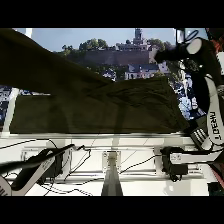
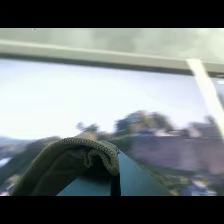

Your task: Fold the clothes and pants, and hang the long-sleeved shirts on hangers.

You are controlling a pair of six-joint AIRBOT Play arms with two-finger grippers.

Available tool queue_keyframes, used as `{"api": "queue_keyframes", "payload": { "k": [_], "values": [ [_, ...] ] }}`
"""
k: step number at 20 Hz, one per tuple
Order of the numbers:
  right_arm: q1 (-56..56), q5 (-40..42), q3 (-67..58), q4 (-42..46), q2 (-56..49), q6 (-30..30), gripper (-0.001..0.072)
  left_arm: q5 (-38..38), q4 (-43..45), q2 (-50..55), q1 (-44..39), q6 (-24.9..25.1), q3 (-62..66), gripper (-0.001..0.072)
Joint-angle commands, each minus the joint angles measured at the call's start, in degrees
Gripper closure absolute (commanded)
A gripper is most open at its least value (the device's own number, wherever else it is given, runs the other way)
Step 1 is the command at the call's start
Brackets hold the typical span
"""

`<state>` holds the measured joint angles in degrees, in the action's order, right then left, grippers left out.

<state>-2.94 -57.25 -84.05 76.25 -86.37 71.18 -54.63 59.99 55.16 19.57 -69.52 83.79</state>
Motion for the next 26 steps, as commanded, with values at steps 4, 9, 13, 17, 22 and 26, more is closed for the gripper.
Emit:
{"api": "queue_keyframes", "payload": {
  "k": [4,9,13,17,22,26],
  "values": [
    [-14.7,-16.6,0.7,1.0,-0.1,-6.9,0.0181,3.2,13.5,17.5,0.2,-6.4,-0.1,0.0691],
    [-22.8,-16.2,8.7,-7.5,-1.7,-11.0,0.0186,6.5,13.3,32.3,0.2,-11.5,0.0,0.0690],
    [-26.4,-13.3,14.5,-16.2,-5.5,-12.8,0.0185,11.5,13.3,35.7,-0.3,-12.8,0.0,0.0691],
    [-26.6,-12.5,14.8,-25.2,-11.5,-12.4,0.0184,11.3,13.3,37.0,-0.3,-12.8,0.0,0.0690],
    [-26.6,-13.5,14.8,-32.4,-15.2,-13.8,0.0184,11.3,13.3,37.2,-0.3,-12.8,0.0,0.0690],
    [-23.6,-12.6,14.8,-33.8,-15.6,-15.4,0.0341,10.7,13.2,38.4,-0.3,-12.8,0.0,0.0690]
  ]
}}
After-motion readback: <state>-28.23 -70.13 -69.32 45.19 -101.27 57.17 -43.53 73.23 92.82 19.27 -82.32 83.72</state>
